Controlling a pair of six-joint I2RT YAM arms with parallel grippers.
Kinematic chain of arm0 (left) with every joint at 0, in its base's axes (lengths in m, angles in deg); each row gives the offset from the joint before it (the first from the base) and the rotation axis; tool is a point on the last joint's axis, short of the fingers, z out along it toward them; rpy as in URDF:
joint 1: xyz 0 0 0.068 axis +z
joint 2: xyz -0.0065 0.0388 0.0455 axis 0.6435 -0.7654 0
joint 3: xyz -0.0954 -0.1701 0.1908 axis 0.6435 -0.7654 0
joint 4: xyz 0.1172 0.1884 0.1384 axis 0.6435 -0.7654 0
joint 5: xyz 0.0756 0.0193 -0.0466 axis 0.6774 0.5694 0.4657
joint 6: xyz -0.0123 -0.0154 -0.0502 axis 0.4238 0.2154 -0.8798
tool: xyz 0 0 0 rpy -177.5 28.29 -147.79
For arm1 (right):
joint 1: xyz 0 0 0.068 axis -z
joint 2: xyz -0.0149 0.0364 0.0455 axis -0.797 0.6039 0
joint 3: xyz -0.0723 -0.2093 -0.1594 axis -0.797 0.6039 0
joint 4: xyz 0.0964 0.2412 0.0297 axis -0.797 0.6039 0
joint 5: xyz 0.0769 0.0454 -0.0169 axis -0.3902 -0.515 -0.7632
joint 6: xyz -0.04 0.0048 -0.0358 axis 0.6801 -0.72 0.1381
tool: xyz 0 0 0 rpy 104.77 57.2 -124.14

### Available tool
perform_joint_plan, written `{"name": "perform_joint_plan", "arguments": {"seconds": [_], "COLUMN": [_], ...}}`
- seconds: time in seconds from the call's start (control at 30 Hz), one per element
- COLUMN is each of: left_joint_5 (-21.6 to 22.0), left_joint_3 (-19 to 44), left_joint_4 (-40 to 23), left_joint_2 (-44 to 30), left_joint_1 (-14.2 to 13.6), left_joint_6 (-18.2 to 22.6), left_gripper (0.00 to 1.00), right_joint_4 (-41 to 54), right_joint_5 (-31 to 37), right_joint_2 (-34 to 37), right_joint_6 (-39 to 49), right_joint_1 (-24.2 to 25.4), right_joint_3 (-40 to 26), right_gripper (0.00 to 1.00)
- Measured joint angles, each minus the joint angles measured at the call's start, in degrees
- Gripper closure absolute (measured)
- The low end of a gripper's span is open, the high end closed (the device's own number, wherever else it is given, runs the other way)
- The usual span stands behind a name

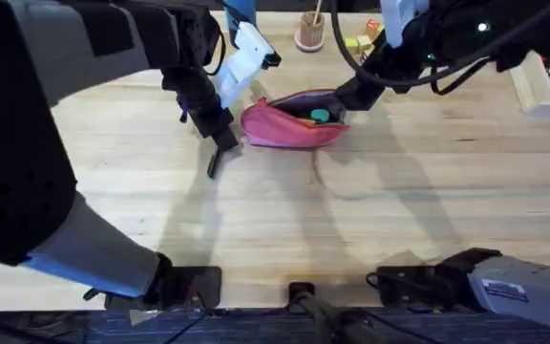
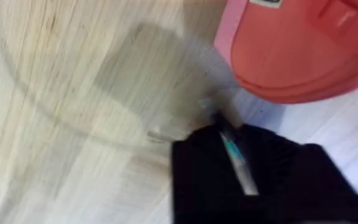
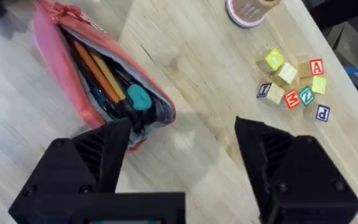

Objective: Unzip the bag, pick up the pens from the table one at a time and place them inside, then zip the bag closed.

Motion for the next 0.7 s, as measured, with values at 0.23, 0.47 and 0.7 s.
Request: {"name": "perform_joint_plan", "arguments": {"seconds": [0.23,0.47,0.7], "left_joint_5": [-1.2,-1.2,-1.1], "left_joint_3": [0.1,0.1,1.2], "left_joint_4": [-0.7,-0.7,-1.7], "left_joint_2": [0.0,0.0,-0.7], "left_joint_1": [0.0,0.0,0.0], "left_joint_6": [-0.8,-3.1,-4.7], "left_gripper": [0.949,0.957,0.960], "right_joint_4": [0.0,0.0,0.0], "right_joint_5": [0.0,0.0,0.0], "right_joint_2": [0.0,0.0,0.0], "right_joint_6": [0.0,0.0,0.0], "right_joint_1": [0.0,0.0,0.0], "right_joint_3": [0.0,0.0,0.0], "right_gripper": [0.004,0.003,0.004]}}
